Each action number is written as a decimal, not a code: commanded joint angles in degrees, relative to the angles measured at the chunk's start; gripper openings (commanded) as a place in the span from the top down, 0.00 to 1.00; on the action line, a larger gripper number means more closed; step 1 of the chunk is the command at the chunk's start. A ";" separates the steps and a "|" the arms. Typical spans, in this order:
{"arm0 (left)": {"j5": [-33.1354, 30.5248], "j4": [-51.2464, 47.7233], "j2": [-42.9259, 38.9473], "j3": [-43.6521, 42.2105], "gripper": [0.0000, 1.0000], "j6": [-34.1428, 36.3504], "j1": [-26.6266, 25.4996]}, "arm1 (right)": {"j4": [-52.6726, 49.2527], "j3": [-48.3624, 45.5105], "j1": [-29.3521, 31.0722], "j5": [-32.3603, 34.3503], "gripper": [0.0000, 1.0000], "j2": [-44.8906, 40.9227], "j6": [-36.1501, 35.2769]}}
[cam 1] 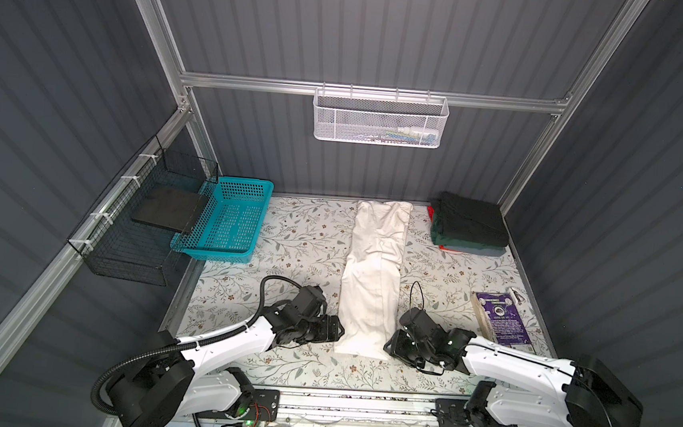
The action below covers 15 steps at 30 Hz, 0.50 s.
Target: Fold and stack the t-shirts
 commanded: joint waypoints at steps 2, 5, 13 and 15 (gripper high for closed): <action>0.75 0.76 -0.79 -0.69 0.17 -1.06 -0.69 | 0.16 -0.70 1.14 1.82 0.64 0.44 1.79; 0.72 0.95 -1.11 -0.93 0.18 -1.29 -1.04 | -0.62 -0.84 1.82 2.70 0.64 -0.15 2.64; 0.59 1.82 -0.65 -1.31 0.20 -1.53 -2.45 | -1.23 -2.73 3.09 4.08 0.64 -3.09 5.16; 1.08 2.17 -0.43 -1.34 0.19 -1.33 -2.72 | -1.70 -3.19 3.36 4.24 0.64 -3.16 5.46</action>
